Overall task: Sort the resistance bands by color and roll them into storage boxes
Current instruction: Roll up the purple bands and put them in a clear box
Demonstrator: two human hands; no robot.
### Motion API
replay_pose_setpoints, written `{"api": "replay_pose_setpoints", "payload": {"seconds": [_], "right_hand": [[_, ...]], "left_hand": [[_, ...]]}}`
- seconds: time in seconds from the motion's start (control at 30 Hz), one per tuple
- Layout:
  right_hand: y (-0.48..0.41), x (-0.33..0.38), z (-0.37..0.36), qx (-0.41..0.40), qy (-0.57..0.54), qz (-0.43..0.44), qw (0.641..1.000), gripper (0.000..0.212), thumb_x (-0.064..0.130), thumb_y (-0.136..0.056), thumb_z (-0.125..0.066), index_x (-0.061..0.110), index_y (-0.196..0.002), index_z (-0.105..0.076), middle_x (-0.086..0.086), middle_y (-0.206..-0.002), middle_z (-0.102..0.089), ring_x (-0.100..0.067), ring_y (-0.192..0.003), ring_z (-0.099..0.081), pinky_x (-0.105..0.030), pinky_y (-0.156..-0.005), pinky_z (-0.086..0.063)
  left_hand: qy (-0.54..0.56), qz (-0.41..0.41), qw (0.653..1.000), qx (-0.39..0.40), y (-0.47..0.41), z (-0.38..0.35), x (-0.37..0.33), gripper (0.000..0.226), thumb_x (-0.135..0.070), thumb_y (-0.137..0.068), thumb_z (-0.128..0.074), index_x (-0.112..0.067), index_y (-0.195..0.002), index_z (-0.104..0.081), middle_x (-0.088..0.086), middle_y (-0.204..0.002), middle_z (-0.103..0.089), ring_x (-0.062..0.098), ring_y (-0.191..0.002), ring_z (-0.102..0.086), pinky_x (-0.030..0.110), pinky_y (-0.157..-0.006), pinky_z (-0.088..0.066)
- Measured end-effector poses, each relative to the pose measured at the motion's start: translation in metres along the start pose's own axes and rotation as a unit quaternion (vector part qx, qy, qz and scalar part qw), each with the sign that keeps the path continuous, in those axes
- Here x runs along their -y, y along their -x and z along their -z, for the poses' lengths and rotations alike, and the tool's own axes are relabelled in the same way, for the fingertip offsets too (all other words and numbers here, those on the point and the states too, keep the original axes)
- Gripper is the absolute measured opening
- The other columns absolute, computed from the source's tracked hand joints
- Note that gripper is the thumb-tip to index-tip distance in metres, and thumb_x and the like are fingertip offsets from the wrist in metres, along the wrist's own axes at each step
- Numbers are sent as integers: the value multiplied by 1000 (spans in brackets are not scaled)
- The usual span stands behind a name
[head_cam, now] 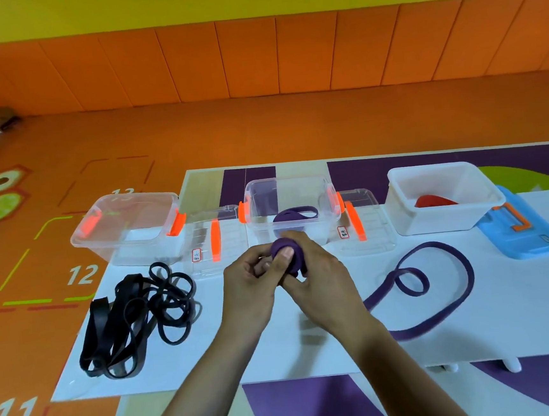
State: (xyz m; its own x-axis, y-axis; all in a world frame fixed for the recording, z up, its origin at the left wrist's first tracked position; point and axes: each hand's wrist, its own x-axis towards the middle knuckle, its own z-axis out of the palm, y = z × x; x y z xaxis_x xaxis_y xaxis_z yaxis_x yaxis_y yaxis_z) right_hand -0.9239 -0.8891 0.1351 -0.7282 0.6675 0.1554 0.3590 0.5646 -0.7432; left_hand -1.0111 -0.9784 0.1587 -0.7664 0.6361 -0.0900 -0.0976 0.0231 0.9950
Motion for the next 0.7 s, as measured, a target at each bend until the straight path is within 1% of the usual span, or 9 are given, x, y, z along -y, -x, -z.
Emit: {"api": "replay_pose_setpoints", "payload": {"seconds": [0.07,0.17,0.27,0.33,0.4,0.5,0.57,0.63,0.7], "right_hand": [[-2,-4,9,64,-31,-9,997,58,37,-94,-63,44,-146,-40,17,-126,-64,-7,-97,-59,-32,-92,-52],[-2,-13,22,168,-27,-1,986,69,34,-96,-64,56,-151,-29,20,-135,-60,-5,-114,-58,-31,-103,-49],[-1,-17,24,199,0,24,980,74,34,-94,-69,56,-152,-28,21,-141,-57,-5,-122,-55,-31,-104,-48],[0,-14,22,191,-18,12,981,76,34,-90,-75,53,-151,-34,22,-137,-60,-2,-114,-58,-28,-101,-49],[0,-10,26,174,-40,-1,984,74,35,-84,-80,50,-146,-43,21,-126,-66,-1,-100,-60,-26,-94,-52],[-1,-9,41,152,-125,-29,980,53,37,-77,-87,42,-123,-59,9,-101,-71,-11,-86,-65,-29,-83,-54],[1,-8,50,135,-211,-37,968,33,34,-84,-83,33,-112,-67,2,-95,-73,-19,-85,-67,-33,-80,-53],[4,-8,52,93,-261,-27,960,17,29,-91,-75,29,-108,-72,7,-92,-73,-12,-80,-65,-29,-75,-52],[7,-6,48,59,-282,-22,957,15,27,-95,-70,27,-109,-74,15,-88,-71,-5,-77,-63,-23,-74,-49]], "left_hand": [[-26,17,999,42,-3,8,0,5,-12,-93,-71,-12,-96,-75,20,-86,-74,20,-76,-72,29,-75,-60],[-137,44,981,126,-8,23,-1,7,-17,-91,-76,-15,-98,-75,6,-89,-77,23,-82,-76,38,-83,-62],[-194,47,963,183,-13,36,-7,13,-20,-87,-81,-18,-99,-76,2,-94,-78,25,-82,-77,47,-89,-61],[-214,30,956,197,-13,38,-11,14,-19,-86,-81,-17,-99,-77,1,-91,-79,23,-81,-77,46,-89,-60],[-190,13,965,182,-10,38,-11,14,-16,-86,-81,-16,-100,-78,2,-90,-79,25,-80,-77,45,-89,-60],[-98,-1,986,133,-7,34,-8,15,-5,-87,-77,-13,-100,-78,5,-90,-79,25,-81,-77,40,-85,-62],[-52,-19,993,108,-7,30,-7,19,-1,-87,-74,-11,-102,-77,6,-93,-79,23,-82,-76,34,-83,-61],[-10,-29,996,85,-6,26,-7,19,0,-87,-74,-9,-104,-77,8,-95,-79,24,-85,-75,34,-84,-61],[37,-25,997,62,-3,20,-8,18,0,-87,-73,-7,-104,-76,9,-97,-79,27,-88,-74,34,-84,-61]]}}
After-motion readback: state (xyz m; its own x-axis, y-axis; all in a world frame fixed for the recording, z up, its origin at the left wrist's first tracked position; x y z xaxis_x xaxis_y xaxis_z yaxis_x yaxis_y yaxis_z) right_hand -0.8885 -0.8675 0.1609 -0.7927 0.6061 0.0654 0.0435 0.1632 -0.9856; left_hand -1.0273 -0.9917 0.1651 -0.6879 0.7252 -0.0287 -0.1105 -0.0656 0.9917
